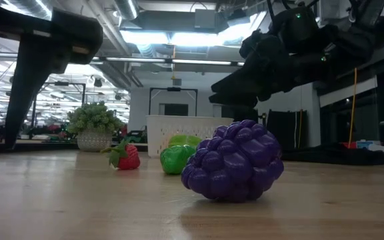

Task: Pick and placing Produce into tupperware
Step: Put the cherry into the white bin

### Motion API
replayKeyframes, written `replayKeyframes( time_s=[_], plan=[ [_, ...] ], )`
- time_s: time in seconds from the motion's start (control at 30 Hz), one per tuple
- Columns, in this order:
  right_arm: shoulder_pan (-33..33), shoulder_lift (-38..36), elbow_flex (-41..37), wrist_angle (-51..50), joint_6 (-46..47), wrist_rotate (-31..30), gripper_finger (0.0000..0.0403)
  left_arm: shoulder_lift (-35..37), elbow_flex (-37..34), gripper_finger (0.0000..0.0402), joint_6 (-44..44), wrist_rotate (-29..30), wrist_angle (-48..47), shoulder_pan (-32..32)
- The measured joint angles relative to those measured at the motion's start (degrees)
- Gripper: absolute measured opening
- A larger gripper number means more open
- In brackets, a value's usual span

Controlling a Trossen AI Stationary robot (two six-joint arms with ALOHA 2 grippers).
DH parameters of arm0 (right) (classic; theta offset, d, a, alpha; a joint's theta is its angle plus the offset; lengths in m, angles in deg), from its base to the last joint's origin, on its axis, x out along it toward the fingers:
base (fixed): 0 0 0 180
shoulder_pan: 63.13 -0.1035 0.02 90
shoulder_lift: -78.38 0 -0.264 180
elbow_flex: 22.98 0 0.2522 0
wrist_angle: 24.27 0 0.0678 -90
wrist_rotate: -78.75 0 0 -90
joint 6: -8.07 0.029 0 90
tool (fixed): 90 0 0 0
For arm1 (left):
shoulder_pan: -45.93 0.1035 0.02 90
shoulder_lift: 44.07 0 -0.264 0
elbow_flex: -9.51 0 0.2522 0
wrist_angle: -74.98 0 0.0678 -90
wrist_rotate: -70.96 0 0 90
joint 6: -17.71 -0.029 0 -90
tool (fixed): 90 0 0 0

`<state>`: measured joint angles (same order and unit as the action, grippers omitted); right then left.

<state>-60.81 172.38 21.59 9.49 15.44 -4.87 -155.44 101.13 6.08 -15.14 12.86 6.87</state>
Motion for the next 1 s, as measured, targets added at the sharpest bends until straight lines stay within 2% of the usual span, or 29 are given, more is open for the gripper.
replayKeyframes(
  time_s=[0.2, 0.7, 1.0],
  plan=[
    [-1.7, 0.0, 0.0, 0.0, 0.1, -0.2, 0.0243, 0.0, 0.0, 0.0339, 3.8, 0.0, 0.0, 0.0],
    [-2.2, 0.0, 0.0, 0.1, 0.1, -0.8, 0.0243, 0.0, 0.0, 0.0339, 3.5, 0.0, 0.3, 0.3],
    [-2.2, 0.0, 0.0, 0.0, 0.1, -0.9, 0.0243, 0.1, -3.4, 0.0339, 0.7, -0.5, 5.8, 0.5]
  ],
)
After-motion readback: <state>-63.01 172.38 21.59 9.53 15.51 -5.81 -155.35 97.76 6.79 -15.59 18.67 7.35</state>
